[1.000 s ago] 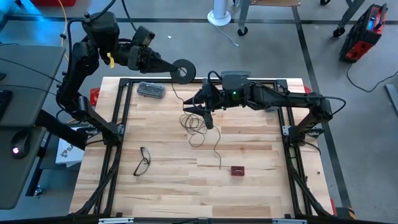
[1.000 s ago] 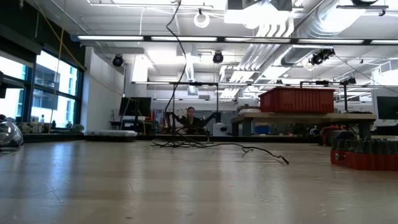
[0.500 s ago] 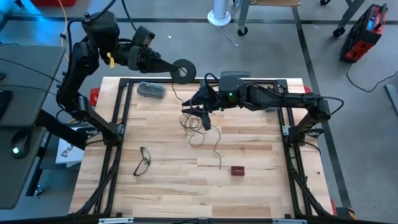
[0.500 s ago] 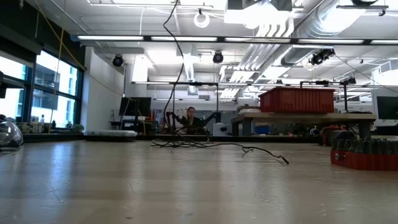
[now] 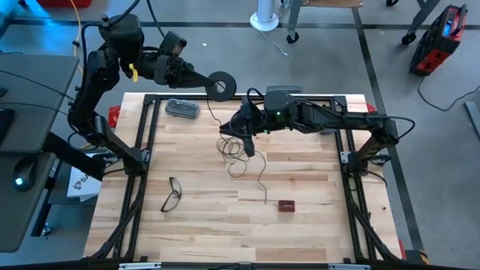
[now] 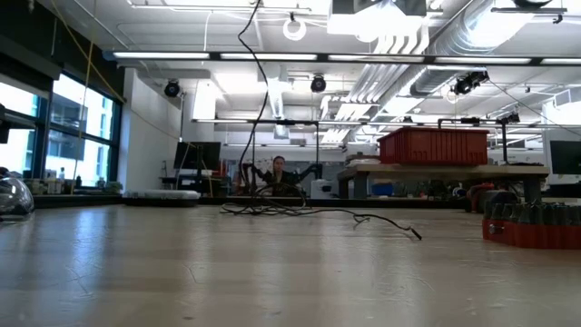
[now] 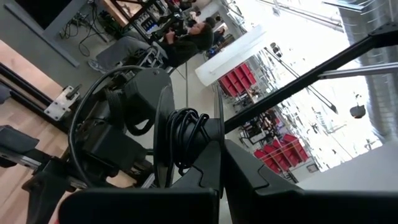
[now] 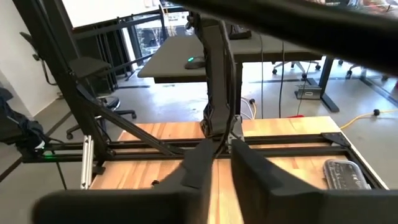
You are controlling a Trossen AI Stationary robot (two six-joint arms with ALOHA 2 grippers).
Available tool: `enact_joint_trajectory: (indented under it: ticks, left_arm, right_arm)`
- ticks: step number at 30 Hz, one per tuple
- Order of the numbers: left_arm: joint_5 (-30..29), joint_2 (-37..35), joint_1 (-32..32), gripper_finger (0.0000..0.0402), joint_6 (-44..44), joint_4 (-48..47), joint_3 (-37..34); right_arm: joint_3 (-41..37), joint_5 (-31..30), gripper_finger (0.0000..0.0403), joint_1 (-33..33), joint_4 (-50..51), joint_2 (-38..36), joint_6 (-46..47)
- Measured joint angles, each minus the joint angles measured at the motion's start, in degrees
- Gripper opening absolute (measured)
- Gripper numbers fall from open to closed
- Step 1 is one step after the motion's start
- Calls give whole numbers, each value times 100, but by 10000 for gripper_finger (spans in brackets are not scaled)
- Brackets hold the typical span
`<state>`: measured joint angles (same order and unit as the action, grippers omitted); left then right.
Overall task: Coil cords
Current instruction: Coil the black wire into the spool
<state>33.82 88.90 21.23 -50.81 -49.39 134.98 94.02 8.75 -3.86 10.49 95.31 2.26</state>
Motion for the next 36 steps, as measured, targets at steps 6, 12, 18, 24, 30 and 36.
enact_joint_trajectory:
  ticks: [6, 12, 18, 24, 30, 36]
  left_arm:
    - [0, 0, -2, 0, 0, -2, 0]
    - [-173, 0, 52, 0, -104, -245, 0]
    - [-226, 0, 251, 0, -101, -977, 0]
    - [252, 0, 194, 0, -495, -1540, 0]
    - [201, 0, 6, 0, -761, -1998, 1]
    - [-392, -48, 14, 0, -685, -1768, 0]
  right_arm:
    - [0, -61, 4, 11, -82, -6, 53]
    - [0, -63, 0, 111, 485, -403, 75]
    - [0, -167, 0, 241, 1057, -1017, 75]
    - [4, -529, 0, 225, 1689, -1476, -13]
    - [4, -685, 0, 35, 2017, -1795, -125]
    - [2, -700, 0, -65, 2238, -1983, -133]
